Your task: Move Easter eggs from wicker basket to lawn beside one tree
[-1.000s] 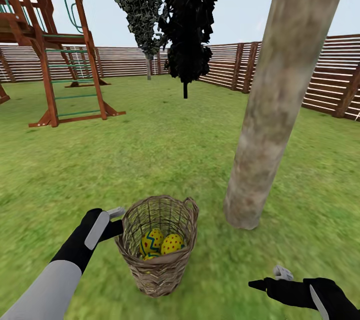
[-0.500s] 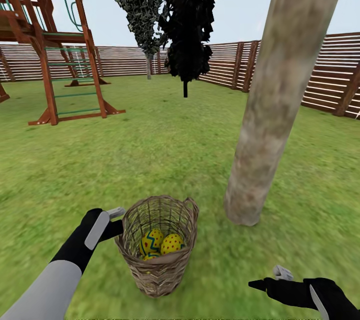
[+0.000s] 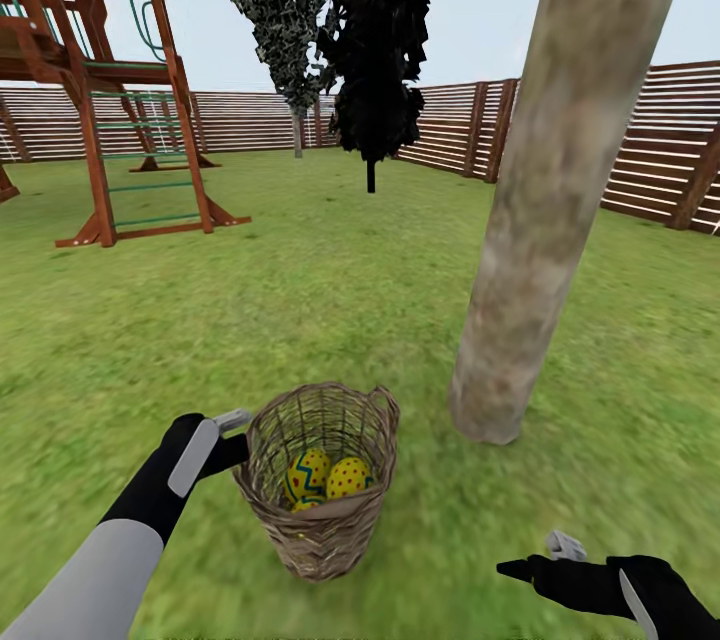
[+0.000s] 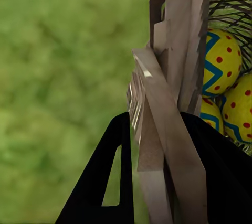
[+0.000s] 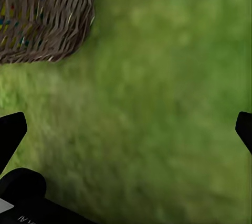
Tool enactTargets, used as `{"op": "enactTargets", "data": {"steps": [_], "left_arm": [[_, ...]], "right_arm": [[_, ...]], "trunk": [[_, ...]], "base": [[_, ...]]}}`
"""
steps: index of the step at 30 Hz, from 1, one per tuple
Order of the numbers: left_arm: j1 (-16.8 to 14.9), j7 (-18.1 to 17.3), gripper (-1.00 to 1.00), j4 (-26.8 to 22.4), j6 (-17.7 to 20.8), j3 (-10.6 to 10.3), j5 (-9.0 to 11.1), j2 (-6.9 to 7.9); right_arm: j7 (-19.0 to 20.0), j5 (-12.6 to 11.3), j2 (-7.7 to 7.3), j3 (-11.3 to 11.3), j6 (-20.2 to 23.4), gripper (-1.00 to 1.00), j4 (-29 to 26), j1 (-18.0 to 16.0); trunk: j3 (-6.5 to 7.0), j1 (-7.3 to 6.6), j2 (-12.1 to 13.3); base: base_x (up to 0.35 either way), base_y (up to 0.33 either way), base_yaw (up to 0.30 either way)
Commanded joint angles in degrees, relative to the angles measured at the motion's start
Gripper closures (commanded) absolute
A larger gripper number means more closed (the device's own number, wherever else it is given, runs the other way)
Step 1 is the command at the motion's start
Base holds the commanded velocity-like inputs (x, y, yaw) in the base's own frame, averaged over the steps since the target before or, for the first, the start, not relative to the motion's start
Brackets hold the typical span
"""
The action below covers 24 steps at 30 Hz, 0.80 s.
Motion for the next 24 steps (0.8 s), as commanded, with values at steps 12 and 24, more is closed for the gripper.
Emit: {"op": "enactTargets", "data": {"steps": [12,24], "left_arm": [[-0.01,0.61,1.0,1.56,0.24,-0.02,-0.38,0.04],[0.0,0.61,-1.0,1.57,0.25,-0.01,-0.39,0.04]], "right_arm": [[0.45,0.67,0.06,-0.4,0.28,-1.0,-0.11,-0.04],[0.47,0.59,0.02,-0.4,0.34,-1.0,-0.05,-0.04]], "trunk": [[-2.47,0.49,-0.56],[-2.47,0.49,-0.56]], "base": [[0.0,0.0,0.0],[0.0,0.0,0.0]]}}
